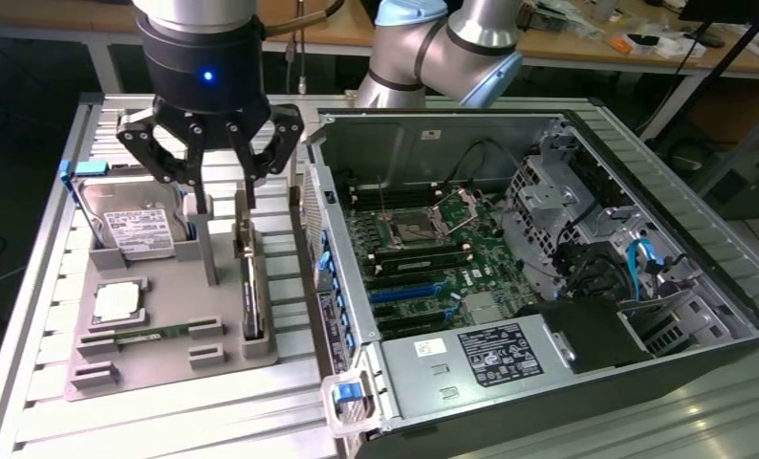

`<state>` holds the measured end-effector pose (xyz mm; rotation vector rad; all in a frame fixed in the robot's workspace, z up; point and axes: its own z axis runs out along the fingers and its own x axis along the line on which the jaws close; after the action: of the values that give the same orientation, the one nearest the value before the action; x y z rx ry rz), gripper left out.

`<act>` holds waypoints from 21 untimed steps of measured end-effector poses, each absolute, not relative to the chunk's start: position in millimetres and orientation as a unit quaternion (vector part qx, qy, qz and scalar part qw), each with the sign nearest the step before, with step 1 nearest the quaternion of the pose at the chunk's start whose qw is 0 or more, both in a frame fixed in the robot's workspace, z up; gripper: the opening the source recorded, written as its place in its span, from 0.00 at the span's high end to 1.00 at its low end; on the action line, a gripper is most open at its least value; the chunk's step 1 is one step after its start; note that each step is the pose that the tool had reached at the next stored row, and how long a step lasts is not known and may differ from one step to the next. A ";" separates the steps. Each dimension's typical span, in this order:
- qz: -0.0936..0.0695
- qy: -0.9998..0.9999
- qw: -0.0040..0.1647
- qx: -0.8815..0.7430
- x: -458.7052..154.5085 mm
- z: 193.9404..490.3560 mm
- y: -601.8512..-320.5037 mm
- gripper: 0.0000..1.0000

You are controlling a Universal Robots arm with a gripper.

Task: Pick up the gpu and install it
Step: 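Pick up the gpu and move the gpu toward the slot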

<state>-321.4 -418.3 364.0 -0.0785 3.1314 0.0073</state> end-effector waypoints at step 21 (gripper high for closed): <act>0.002 1.000 0.005 -0.025 -320.8 323.2 -429.8 0.52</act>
<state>-320.8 -429.8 323.2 -0.0786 3.1314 0.0073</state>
